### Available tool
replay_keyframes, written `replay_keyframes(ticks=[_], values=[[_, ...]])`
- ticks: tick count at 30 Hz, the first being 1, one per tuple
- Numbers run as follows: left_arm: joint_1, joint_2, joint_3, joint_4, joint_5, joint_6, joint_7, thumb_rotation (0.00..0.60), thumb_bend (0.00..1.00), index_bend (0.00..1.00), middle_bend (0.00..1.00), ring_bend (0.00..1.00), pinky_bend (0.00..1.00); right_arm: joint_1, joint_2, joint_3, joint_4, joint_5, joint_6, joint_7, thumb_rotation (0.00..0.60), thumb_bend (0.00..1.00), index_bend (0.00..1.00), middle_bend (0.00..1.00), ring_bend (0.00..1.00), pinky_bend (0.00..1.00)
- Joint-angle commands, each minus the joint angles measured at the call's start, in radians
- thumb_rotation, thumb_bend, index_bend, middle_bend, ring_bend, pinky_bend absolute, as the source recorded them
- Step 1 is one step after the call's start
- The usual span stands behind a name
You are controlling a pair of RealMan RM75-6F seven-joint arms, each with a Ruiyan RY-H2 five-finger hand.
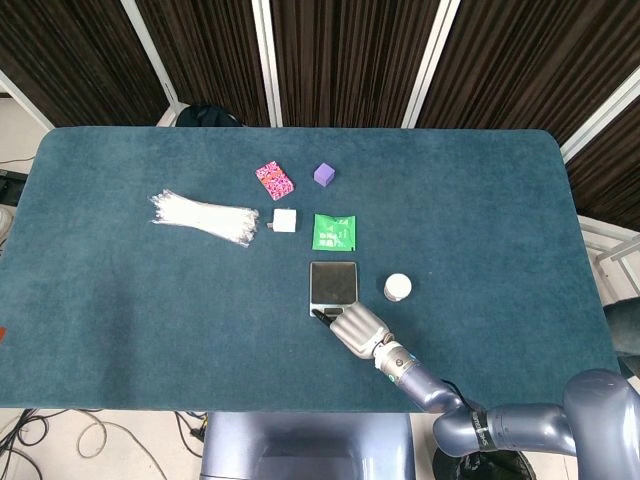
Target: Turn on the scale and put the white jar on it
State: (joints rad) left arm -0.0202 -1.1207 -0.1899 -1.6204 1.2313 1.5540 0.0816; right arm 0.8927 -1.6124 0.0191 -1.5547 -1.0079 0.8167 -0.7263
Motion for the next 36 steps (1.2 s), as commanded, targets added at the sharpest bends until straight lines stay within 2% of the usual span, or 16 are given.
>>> replay_keyframes(ticks=[1, 21, 28, 36], values=[[-0.001, -0.001, 0.000, 0.000, 0.000, -0.001, 0.001, 0.600, 0.12, 0.00, 0.00, 0.00, 0.00, 0.001, 0.001, -0.003, 0.000, -0.002, 0.002, 0.001, 0.600, 0.97, 0.00, 0.77, 0.83, 1.00], [-0.001, -0.002, 0.000, 0.002, -0.001, -0.001, 0.005, 0.600, 0.12, 0.00, 0.00, 0.00, 0.00, 0.005, -0.013, -0.020, 0.013, 0.004, 0.019, -0.007, 0.600, 0.97, 0.22, 0.77, 0.83, 1.00], [-0.002, -0.003, 0.001, 0.002, 0.000, -0.002, 0.006, 0.600, 0.12, 0.00, 0.00, 0.00, 0.00, 0.006, -0.014, -0.020, 0.010, 0.004, 0.027, -0.009, 0.600, 0.97, 0.22, 0.77, 0.83, 1.00], [-0.001, -0.001, 0.000, 0.001, -0.001, -0.003, 0.003, 0.600, 0.12, 0.00, 0.00, 0.00, 0.00, 0.009, 0.009, 0.010, -0.024, -0.014, 0.053, 0.014, 0.600, 0.97, 0.13, 0.76, 0.81, 1.00]])
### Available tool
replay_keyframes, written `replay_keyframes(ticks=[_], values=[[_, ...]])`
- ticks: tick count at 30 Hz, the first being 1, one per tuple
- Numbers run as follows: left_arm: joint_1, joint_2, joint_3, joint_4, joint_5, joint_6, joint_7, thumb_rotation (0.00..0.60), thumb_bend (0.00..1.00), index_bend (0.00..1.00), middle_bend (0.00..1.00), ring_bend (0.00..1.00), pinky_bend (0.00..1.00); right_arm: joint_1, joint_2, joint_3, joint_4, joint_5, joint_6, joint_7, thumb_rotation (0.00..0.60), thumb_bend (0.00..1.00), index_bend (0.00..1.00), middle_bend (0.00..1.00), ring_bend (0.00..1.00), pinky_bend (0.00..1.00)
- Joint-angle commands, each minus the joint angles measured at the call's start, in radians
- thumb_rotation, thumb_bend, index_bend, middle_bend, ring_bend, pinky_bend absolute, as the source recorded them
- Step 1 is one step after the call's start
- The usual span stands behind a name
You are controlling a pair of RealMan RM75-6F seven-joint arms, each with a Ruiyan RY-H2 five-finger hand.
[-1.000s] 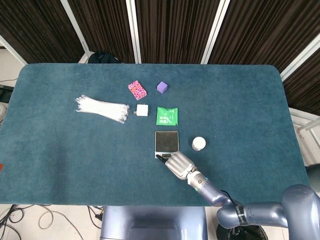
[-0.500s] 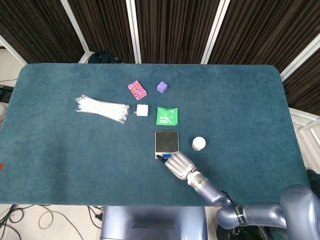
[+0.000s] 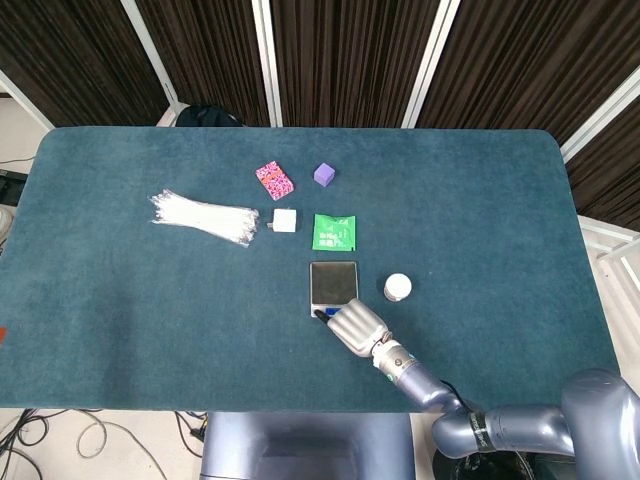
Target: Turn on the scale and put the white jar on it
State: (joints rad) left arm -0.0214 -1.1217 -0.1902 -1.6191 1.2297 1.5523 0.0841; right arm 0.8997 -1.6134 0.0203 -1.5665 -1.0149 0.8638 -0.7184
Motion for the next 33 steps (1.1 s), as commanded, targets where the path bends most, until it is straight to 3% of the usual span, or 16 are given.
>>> replay_keyframes(ticks=[1, 6, 9, 10, 17, 19, 21, 26, 33], values=[[0.000, 0.000, 0.001, 0.000, 0.001, -0.001, 0.000, 0.600, 0.12, 0.00, 0.00, 0.00, 0.00, 0.003, 0.016, 0.013, -0.019, -0.010, 0.009, 0.010, 0.600, 0.97, 0.13, 0.74, 0.80, 1.00], [0.001, 0.000, 0.001, -0.001, 0.002, 0.003, 0.002, 0.600, 0.12, 0.00, 0.00, 0.00, 0.00, 0.011, 0.056, 0.043, -0.065, -0.020, 0.029, 0.014, 0.600, 0.97, 0.09, 0.60, 0.73, 1.00], [0.002, -0.001, -0.002, -0.001, 0.000, 0.007, 0.000, 0.600, 0.12, 0.00, 0.00, 0.00, 0.00, 0.011, 0.086, 0.071, -0.104, -0.015, 0.053, 0.021, 0.600, 0.91, 0.07, 0.46, 0.63, 0.69], [0.002, -0.001, -0.002, -0.001, 0.000, 0.007, 0.000, 0.600, 0.12, 0.00, 0.00, 0.00, 0.00, 0.010, 0.094, 0.081, -0.115, -0.011, 0.060, 0.028, 0.600, 0.87, 0.07, 0.42, 0.59, 0.64], [0.002, -0.001, 0.000, -0.003, 0.002, 0.006, 0.000, 0.600, 0.12, 0.00, 0.00, 0.00, 0.00, -0.013, 0.139, 0.156, -0.127, -0.017, 0.122, 0.128, 0.600, 0.57, 0.02, 0.11, 0.22, 0.69], [0.002, -0.001, -0.001, -0.003, 0.002, 0.007, 0.000, 0.600, 0.12, 0.00, 0.00, 0.00, 0.00, -0.019, 0.156, 0.169, -0.108, -0.014, 0.115, 0.171, 0.600, 0.51, 0.01, 0.07, 0.14, 0.42], [0.003, -0.001, -0.001, -0.003, 0.002, 0.007, 0.000, 0.600, 0.12, 0.00, 0.00, 0.00, 0.00, -0.022, 0.176, 0.176, -0.089, 0.008, 0.098, 0.197, 0.600, 0.46, 0.00, 0.05, 0.09, 0.08], [0.002, -0.003, 0.001, -0.005, 0.004, 0.008, 0.007, 0.600, 0.12, 0.00, 0.00, 0.00, 0.00, -0.030, 0.222, 0.169, -0.056, 0.064, 0.040, 0.241, 0.600, 0.43, 0.01, 0.03, 0.06, 0.04], [0.002, -0.009, 0.002, -0.008, 0.011, 0.019, 0.022, 0.600, 0.12, 0.00, 0.00, 0.00, 0.00, -0.046, 0.260, 0.118, -0.027, 0.094, -0.015, 0.260, 0.600, 0.39, 0.01, 0.03, 0.06, 0.02]])
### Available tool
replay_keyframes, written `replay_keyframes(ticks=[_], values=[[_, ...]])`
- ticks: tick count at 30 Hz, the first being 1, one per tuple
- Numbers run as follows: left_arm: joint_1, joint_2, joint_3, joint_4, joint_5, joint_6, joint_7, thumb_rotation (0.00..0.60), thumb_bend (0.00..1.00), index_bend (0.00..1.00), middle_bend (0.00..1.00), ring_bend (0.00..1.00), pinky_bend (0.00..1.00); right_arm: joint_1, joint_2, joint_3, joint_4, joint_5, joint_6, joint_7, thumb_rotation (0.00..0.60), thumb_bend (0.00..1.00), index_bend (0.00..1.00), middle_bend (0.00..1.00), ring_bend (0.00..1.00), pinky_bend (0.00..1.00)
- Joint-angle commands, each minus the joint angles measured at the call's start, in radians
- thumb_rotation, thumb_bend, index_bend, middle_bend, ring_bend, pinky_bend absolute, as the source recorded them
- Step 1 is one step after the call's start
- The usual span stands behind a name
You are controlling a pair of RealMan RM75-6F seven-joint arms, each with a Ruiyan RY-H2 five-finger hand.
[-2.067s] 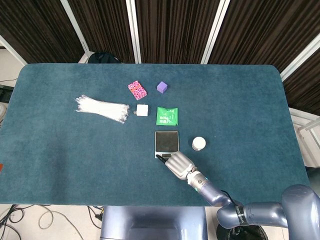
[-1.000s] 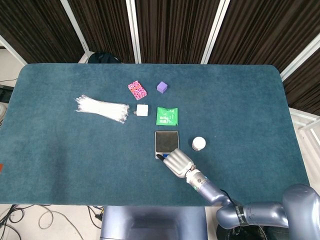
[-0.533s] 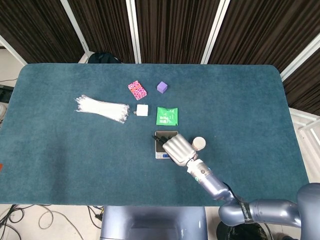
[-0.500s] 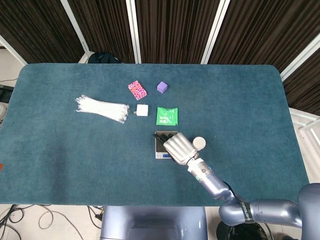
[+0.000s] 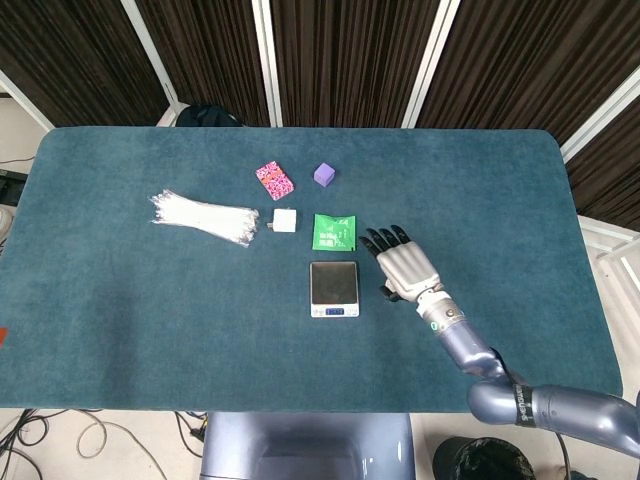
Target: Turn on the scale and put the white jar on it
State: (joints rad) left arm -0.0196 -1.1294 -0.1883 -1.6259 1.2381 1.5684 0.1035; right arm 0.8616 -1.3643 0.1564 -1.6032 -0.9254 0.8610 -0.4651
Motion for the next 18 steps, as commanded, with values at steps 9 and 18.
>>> replay_keyframes(ticks=[9, 18], values=[[-0.003, -0.009, 0.005, -0.001, 0.006, 0.001, 0.022, 0.600, 0.12, 0.00, 0.00, 0.00, 0.00, -0.030, 0.013, -0.063, 0.032, -0.015, -0.031, 0.033, 0.600, 0.39, 0.01, 0.05, 0.09, 0.02], [-0.004, -0.012, 0.006, 0.000, 0.005, 0.000, 0.028, 0.600, 0.12, 0.00, 0.00, 0.00, 0.00, -0.040, -0.008, -0.084, 0.061, -0.028, -0.036, 0.041, 0.600, 0.39, 0.03, 0.16, 0.20, 0.02]])
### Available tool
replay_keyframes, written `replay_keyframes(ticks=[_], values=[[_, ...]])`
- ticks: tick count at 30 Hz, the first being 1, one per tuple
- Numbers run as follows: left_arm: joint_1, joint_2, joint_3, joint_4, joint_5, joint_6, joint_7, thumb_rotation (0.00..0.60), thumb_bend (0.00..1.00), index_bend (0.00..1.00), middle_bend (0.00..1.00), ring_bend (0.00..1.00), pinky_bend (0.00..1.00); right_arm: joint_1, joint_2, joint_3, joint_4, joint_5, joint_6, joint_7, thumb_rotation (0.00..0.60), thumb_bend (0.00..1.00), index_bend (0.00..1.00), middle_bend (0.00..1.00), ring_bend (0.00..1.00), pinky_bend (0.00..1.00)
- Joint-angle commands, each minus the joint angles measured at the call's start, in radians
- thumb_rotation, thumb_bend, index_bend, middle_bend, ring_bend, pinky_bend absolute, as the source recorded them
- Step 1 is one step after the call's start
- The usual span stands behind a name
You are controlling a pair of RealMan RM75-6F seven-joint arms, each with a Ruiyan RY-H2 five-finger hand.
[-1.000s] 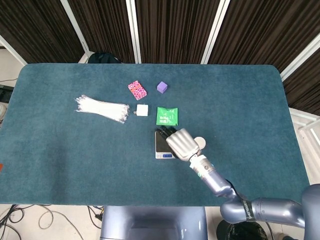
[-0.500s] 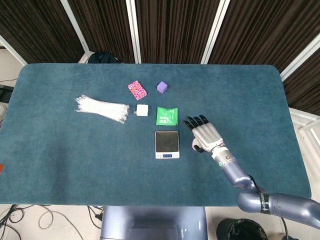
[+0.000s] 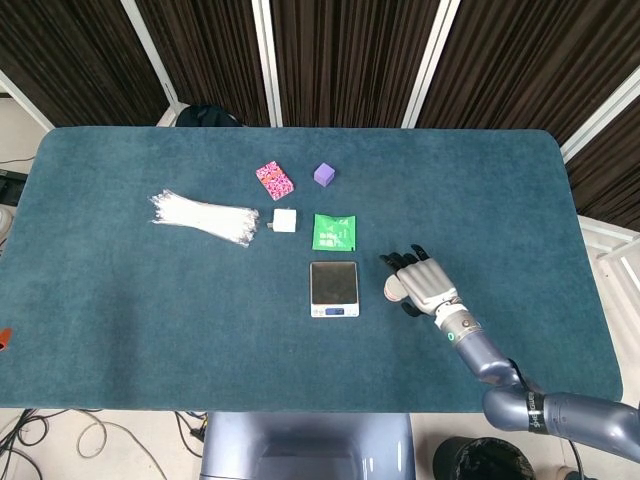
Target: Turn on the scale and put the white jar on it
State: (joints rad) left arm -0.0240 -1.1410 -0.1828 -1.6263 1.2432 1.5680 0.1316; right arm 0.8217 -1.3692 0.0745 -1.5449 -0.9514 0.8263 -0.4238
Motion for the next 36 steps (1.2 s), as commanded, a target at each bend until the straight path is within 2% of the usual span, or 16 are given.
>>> replay_keyframes(ticks=[1, 17, 27, 36], values=[[0.000, 0.000, 0.000, 0.000, 0.000, 0.000, 0.000, 0.600, 0.12, 0.00, 0.00, 0.00, 0.00, 0.000, -0.005, -0.005, 0.006, -0.003, -0.003, -0.003, 0.600, 0.39, 0.03, 0.17, 0.20, 0.02], [-0.002, -0.001, 0.000, 0.001, -0.003, -0.005, 0.003, 0.600, 0.12, 0.00, 0.00, 0.00, 0.00, 0.005, -0.063, -0.014, 0.067, 0.018, 0.005, -0.042, 0.600, 0.39, 0.08, 0.31, 0.32, 0.06], [-0.002, 0.001, 0.000, 0.000, -0.002, -0.004, 0.001, 0.600, 0.12, 0.00, 0.00, 0.00, 0.00, 0.000, -0.091, -0.010, 0.087, 0.003, 0.029, -0.050, 0.600, 0.39, 0.21, 0.47, 0.40, 0.09], [0.000, 0.004, -0.002, 0.000, -0.004, -0.005, -0.007, 0.600, 0.12, 0.00, 0.00, 0.00, 0.00, 0.003, -0.085, 0.002, 0.062, 0.000, 0.040, -0.064, 0.600, 0.39, 0.33, 0.51, 0.41, 0.09]])
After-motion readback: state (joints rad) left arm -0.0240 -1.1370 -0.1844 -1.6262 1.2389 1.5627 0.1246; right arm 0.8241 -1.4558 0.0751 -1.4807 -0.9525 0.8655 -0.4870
